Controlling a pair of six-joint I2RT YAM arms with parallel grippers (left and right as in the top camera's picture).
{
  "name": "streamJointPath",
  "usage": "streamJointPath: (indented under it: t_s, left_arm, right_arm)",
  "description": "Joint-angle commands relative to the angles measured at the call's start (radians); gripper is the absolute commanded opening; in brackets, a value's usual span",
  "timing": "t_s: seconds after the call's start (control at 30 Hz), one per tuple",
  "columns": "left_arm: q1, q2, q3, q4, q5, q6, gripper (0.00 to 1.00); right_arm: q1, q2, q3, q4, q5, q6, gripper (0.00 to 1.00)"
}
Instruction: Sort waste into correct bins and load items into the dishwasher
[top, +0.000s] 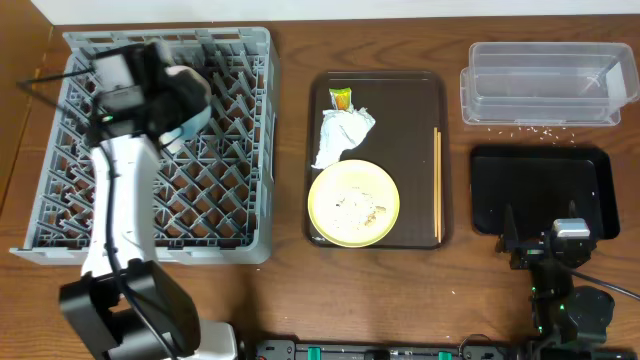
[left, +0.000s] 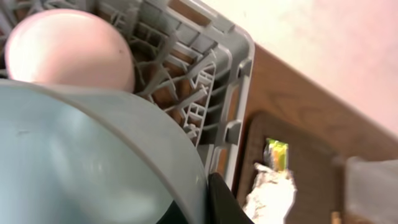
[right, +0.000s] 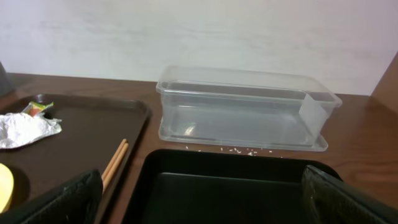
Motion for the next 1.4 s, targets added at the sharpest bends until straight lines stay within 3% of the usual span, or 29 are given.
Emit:
streamJointPath:
  t_s: [0.0,0.33,0.57,0.73,1.37]
  left_arm:
    - [0.117,-0.022,0.003,0.0,0.213,-0.069,0.07]
    - [0.398,-0.022,-0.021,0.0,0.566,-0.103,0.07]
    - [0.506,0.008,-0.11,0.018,0.678,-0.102,0.07]
    - [0.534,0.065,-0.14,0.143,0.824,-0.122,0.08]
    - [0.672,0.172,-0.142,0.129,0.888,-0.146,0.07]
  right_arm:
    - [-0.008,-0.006,-0.001,-0.004,-0.005,-0.015,0.99]
    - [-0.008,-0.006,-0.001,-0.004,-0.005,-0.015,0.99]
    - [-0.008,-0.006,-0.001,-0.004,-0.005,-0.015,0.99]
    - [-0.008,-0.006,-0.001,-0.004,-0.005,-0.015,0.99]
    - [-0.008,-0.006,-0.001,-0.004,-0.005,-0.015,0.99]
